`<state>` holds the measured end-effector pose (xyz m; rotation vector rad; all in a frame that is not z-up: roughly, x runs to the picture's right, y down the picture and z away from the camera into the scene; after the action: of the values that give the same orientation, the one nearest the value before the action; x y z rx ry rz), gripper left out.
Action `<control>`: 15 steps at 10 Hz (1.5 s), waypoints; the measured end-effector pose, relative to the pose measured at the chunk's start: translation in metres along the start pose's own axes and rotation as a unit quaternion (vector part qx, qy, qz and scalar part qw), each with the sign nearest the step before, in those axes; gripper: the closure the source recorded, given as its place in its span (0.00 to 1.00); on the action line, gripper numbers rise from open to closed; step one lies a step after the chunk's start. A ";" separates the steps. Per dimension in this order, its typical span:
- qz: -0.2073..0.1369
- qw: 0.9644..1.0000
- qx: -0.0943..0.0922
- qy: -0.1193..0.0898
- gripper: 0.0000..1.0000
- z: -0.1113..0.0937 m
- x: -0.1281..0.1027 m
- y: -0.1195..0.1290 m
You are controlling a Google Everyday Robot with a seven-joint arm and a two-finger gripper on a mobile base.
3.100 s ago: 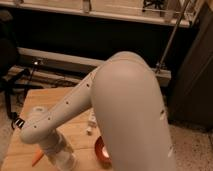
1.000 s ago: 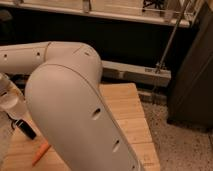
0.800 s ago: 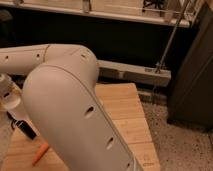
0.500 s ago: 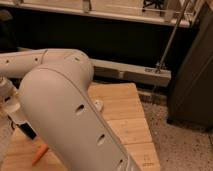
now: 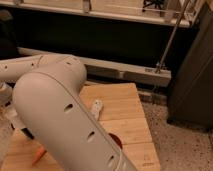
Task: Place the ceramic cup over the eraser
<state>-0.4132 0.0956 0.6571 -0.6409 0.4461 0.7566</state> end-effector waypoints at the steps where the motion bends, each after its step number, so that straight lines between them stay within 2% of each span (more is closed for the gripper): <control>1: -0.002 1.000 -0.001 0.002 1.00 0.003 -0.001 0.002; 2: -0.006 1.000 -0.001 0.006 0.99 0.007 -0.003 0.004; 4: -0.013 1.000 -0.004 0.008 0.86 0.014 -0.005 0.006; 7: -0.023 1.000 -0.010 0.010 0.55 0.026 -0.010 0.008; 10: -0.022 0.999 -0.020 0.024 0.25 0.039 -0.010 0.004; 12: -0.021 0.999 -0.024 0.032 0.20 0.046 -0.010 0.002; 14: -0.023 0.998 -0.053 0.038 0.20 0.050 -0.012 0.004; 15: -0.025 0.996 -0.076 0.040 0.20 0.050 -0.013 0.005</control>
<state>-0.4181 0.1259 0.6991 -0.8235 0.4466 0.7236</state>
